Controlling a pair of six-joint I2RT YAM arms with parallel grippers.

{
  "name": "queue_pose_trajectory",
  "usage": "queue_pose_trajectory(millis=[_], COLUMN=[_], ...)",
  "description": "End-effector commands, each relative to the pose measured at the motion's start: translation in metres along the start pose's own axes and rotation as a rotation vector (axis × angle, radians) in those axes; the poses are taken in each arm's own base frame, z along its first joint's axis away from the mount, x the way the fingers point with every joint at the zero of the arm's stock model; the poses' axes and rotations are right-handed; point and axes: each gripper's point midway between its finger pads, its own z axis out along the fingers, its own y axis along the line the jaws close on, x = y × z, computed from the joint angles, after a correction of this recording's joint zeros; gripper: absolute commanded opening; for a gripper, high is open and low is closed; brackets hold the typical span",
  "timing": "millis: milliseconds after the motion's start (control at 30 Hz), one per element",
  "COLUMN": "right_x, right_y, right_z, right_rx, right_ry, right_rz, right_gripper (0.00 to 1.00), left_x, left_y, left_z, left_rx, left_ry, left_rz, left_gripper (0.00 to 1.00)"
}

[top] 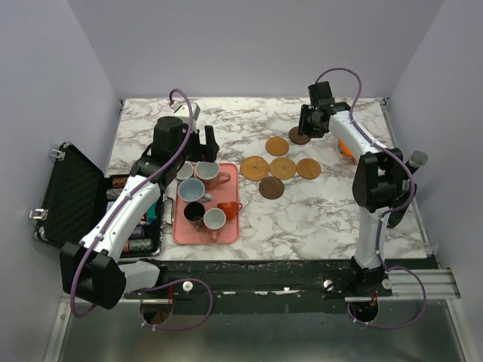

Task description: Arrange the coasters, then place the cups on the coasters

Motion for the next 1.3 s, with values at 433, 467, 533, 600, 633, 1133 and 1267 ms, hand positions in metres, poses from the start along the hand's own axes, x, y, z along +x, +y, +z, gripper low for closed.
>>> queue_pose_trajectory(millis=[433, 467, 533, 600, 633, 1133, 1267], right_x=[-0.009, -0.006, 0.000, 0.007, 0.009, 0.036, 0.039], right_y=[0.026, 0.023, 0.017, 0.009, 0.003, -0.018, -0.017], right_z=[0.094, 0.097, 0.098, 0.095, 0.093, 0.068, 0.063], right_rx=[-0.218, -0.209, -0.182, -0.150, -0.132, -0.067, -0.074], right_ry=[0.113, 0.125, 0.154, 0.180, 0.185, 0.247, 0.255], right_rz=[0.147, 0.159, 0.194, 0.230, 0.248, 0.336, 0.341], right_gripper=[0.53, 0.53, 0.55, 0.57, 0.58, 0.64, 0.64], left_x=[0.003, 0.003, 0.003, 0.003, 0.003, 0.002, 0.002], left_y=[0.002, 0.002, 0.002, 0.002, 0.002, -0.003, -0.005], left_z=[0.000, -0.001, -0.001, 0.000, 0.000, -0.002, -0.003], left_rx=[-0.014, -0.015, -0.016, -0.016, -0.014, 0.007, 0.017], left_ry=[0.003, 0.003, 0.004, 0.004, 0.005, 0.000, -0.001], left_rz=[0.008, 0.008, 0.008, 0.008, 0.008, -0.002, -0.005], left_gripper=[0.99, 0.99, 0.99, 0.99, 0.99, 0.99, 0.99])
